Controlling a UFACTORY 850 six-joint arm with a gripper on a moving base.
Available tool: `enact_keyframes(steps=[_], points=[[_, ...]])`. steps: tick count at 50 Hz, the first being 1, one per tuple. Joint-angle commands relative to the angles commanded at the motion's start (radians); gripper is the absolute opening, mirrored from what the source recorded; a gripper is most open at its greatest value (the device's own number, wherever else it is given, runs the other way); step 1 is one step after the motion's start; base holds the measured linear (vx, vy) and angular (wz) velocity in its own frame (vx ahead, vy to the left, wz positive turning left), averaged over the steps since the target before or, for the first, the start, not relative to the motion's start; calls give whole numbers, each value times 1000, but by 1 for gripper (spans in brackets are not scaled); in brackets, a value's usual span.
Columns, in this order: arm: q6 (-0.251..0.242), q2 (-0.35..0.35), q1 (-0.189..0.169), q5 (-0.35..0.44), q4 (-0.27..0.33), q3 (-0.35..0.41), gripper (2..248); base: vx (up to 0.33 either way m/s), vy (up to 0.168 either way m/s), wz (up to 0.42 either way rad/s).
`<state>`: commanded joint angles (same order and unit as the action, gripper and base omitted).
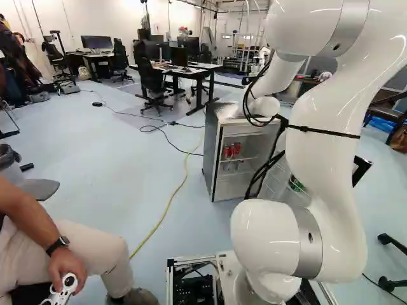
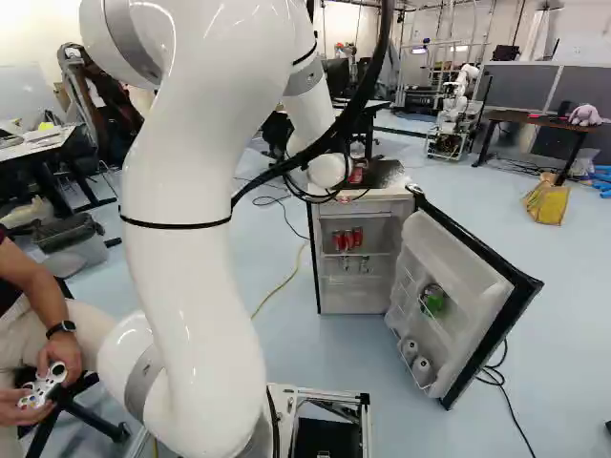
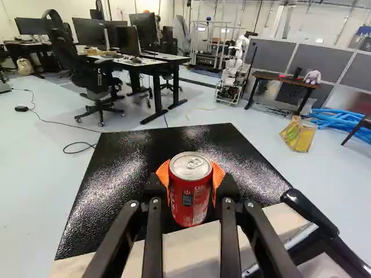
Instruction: Grab a drink from the fridge
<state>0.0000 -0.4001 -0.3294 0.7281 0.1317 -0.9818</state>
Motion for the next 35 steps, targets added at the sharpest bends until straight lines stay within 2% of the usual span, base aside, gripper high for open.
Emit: enact_keyframes(steps=[35], points=[[0,-18,3,0,-34,-23,91,0,0,0]])
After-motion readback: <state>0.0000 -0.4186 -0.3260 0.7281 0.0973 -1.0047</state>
